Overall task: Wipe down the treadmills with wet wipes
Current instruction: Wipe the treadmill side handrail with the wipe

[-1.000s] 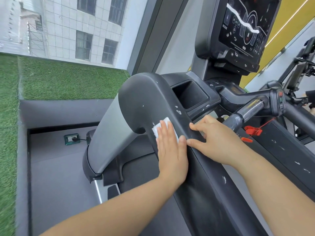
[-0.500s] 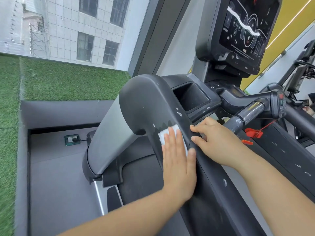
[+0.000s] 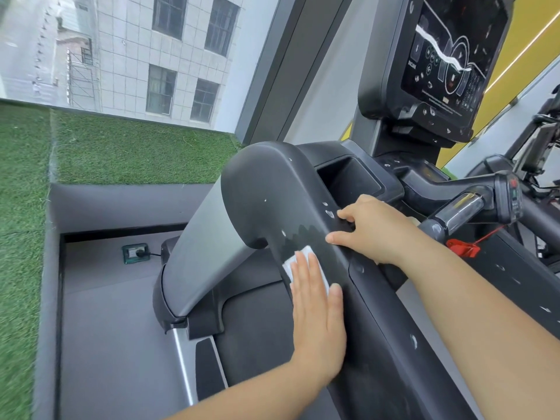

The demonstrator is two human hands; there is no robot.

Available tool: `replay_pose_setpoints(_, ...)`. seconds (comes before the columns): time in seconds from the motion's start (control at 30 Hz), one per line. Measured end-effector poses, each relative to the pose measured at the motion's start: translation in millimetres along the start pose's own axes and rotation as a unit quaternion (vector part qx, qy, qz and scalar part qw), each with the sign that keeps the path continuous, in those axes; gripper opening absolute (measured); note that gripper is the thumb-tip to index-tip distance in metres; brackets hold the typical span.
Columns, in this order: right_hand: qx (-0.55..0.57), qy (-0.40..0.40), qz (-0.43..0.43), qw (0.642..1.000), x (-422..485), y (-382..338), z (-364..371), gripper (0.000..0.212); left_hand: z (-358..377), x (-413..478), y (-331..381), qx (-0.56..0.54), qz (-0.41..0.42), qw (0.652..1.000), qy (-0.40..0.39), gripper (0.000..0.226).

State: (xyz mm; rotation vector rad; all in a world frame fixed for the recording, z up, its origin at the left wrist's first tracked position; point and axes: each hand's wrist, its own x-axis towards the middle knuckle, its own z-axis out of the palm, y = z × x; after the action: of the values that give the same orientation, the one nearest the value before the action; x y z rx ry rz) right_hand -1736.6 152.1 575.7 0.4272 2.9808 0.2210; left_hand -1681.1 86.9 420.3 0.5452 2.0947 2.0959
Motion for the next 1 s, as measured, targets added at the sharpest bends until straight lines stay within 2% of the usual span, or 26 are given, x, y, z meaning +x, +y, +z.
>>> replay_pose_setpoints(0.1,-0.02,-0.008,0.0,1.0,-1.1,-2.9,-1.3,0.059,-4.8,24.6,0.6,-0.013,-0.027,0.999,0.042,0.053)
replay_pose_setpoints(0.2,-0.022,-0.014,-0.002,1.0,-1.0,-3.9,-2.9,0.057,-9.7,40.0,2.5,-0.09,-0.076,0.992,0.046,0.051)
replay_pose_setpoints(0.37,-0.03,-0.017,-0.007,0.999,-1.3,-6.1,-5.5,0.057,-4.1,5.3,4.1,-0.109,-0.057,0.992,0.02,0.047)
replay_pose_setpoints(0.43,-0.024,-0.013,-0.004,1.0,-2.0,-6.4,-5.1,0.057,-3.3,13.7,0.0,-0.1,-0.067,0.991,0.049,0.042)
replay_pose_setpoints(0.47,-0.023,-0.013,0.0,1.0,-2.9,-6.8,-4.9,0.057,-6.8,24.2,-1.4,-0.074,-0.076,0.992,0.067,0.052)
replay_pose_setpoints(0.5,-0.024,-0.013,0.004,1.0,-3.7,-7.2,-4.6,0.056,-10.2,37.0,-1.8,-0.096,-0.104,0.987,0.074,0.058)
replay_pose_setpoints(0.57,-0.024,-0.014,0.008,1.0,-5.1,-8.0,-4.5,0.056,-18.3,59.1,-3.7,-0.148,-0.146,0.976,0.064,0.052)
replay_pose_setpoints(0.6,-0.024,-0.015,0.01,1.0,-5.3,-8.3,-4.7,0.056,-21.0,62.3,-4.8,-0.147,-0.141,0.977,0.06,0.053)
replay_pose_setpoints(0.77,-0.028,-0.018,0.011,0.999,-5.0,-8.6,-4.7,0.056,-15.4,24.1,-3.1,-0.227,-0.163,0.96,0.031,0.051)
replay_pose_setpoints(1.0,-0.032,-0.017,0.01,0.999,-3.8,-8.2,-4.7,0.056,-31.8,78.3,-6.1,-0.23,-0.215,0.947,0.063,0.052)
